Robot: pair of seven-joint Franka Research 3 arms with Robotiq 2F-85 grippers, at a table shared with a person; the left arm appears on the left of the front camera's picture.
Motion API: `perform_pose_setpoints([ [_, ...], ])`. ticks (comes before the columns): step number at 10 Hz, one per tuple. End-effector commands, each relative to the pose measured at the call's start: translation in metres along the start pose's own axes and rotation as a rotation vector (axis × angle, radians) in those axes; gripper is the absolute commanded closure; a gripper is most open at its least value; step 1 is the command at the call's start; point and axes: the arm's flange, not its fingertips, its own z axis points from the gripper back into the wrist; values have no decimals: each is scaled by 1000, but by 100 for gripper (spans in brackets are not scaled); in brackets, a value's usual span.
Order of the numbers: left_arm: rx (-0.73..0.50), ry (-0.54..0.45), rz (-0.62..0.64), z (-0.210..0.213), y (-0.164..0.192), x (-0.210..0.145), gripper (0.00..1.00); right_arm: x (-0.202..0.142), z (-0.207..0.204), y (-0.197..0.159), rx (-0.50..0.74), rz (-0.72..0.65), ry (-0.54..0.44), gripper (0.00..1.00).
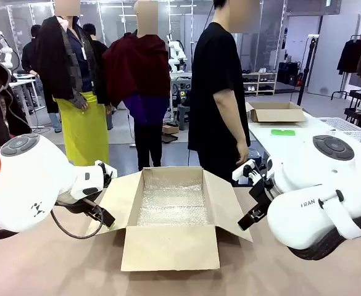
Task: Pack the glasses set securely to prepare it for shipping.
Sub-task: Place the Glasses case inside the Package Box.
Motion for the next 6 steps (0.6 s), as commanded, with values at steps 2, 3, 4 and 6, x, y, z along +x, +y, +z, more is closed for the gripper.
perform_pose_setpoints([
  [2,0,0,0,0,0,0,0,0,0,0,0,0,0,0],
  [3,0,0,0,0,0,0,0,0,0,0,0,0,0,0],
  [4,0,0,0,0,0,0,0,0,0,0,0,0,0,0],
  [6,0,0,0,0,0,0,0,0,0,0,0,0,0,0],
])
